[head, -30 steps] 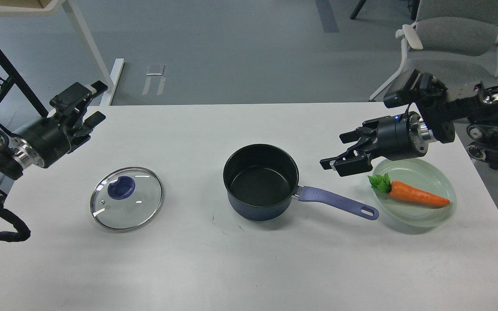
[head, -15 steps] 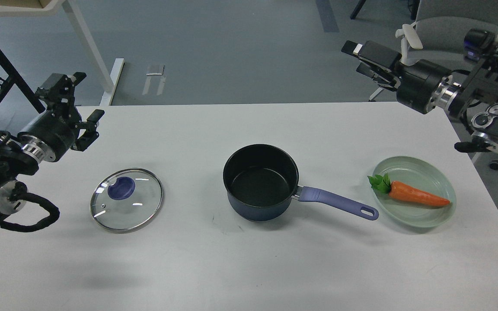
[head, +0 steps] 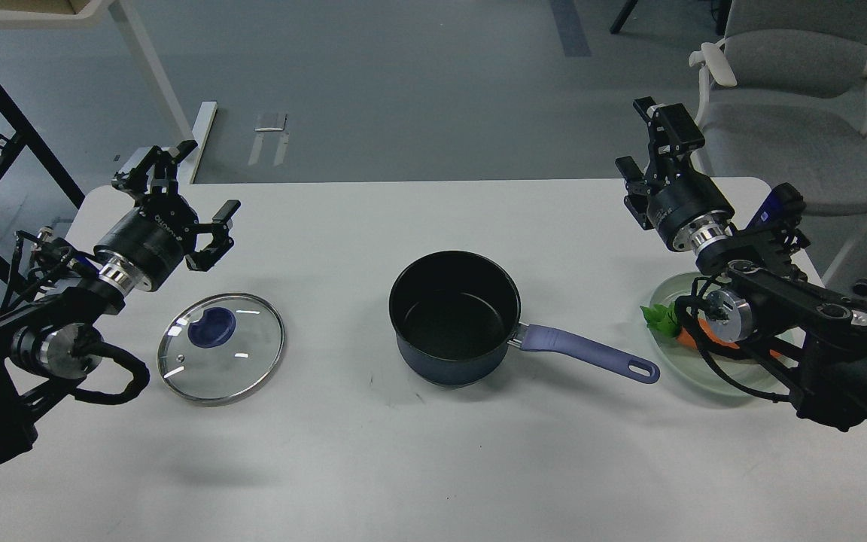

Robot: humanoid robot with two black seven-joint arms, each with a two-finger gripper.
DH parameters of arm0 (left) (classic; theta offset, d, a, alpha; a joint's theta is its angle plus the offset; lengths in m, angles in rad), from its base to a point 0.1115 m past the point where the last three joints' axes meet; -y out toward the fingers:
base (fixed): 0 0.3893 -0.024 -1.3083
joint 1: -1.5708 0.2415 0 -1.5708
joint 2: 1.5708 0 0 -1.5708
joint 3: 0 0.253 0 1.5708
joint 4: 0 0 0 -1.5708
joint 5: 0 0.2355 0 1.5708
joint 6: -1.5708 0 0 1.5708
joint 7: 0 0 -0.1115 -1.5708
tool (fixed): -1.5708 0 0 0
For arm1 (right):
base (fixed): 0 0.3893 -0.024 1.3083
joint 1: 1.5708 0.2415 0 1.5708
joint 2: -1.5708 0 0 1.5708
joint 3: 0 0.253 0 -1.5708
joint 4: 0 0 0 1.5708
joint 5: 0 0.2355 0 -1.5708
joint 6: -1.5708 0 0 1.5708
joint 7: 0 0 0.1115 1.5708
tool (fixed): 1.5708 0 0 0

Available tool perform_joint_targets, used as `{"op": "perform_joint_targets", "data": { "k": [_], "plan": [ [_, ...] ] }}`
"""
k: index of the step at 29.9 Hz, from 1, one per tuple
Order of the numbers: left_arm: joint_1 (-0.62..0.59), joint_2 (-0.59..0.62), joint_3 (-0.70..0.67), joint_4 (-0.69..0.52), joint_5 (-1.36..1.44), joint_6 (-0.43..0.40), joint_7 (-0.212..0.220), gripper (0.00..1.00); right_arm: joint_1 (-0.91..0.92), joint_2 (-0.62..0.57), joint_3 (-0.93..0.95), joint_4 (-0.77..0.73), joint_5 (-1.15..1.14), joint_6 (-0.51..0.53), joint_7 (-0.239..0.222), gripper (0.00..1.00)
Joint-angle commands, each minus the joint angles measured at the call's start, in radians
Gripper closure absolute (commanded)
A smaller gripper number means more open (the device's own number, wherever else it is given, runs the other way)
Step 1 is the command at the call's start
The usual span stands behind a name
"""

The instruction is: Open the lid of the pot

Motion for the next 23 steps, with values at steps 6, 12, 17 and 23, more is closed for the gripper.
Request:
{"op": "perform_joint_targets", "data": {
  "k": [6, 12, 17, 23],
  "plan": [
    [0.051, -0.021, -0.083, 0.005, -0.081, -0.032, 0.101, 0.01, -0.032, 0.001, 0.044, -0.041, 0.170, 0.199, 0.000, 0.01],
    [0.051, -0.014, -0.086, -0.003, -0.081, -0.056, 0.113, 0.01, -0.040, -0.008, 0.034, -0.111, 0.176, 0.488, 0.000, 0.00],
    [0.051, -0.009, -0.112, -0.009, -0.080, -0.055, 0.122, 0.01, -0.057, -0.006, 0.044, -0.108, 0.176, 0.490, 0.000, 0.00],
    [0.049, -0.009, -0.115, -0.017, -0.080, -0.050, 0.124, 0.01, -0.066, 0.000, 0.080, -0.105, 0.176, 0.490, 0.000, 0.00]
  ]
}}
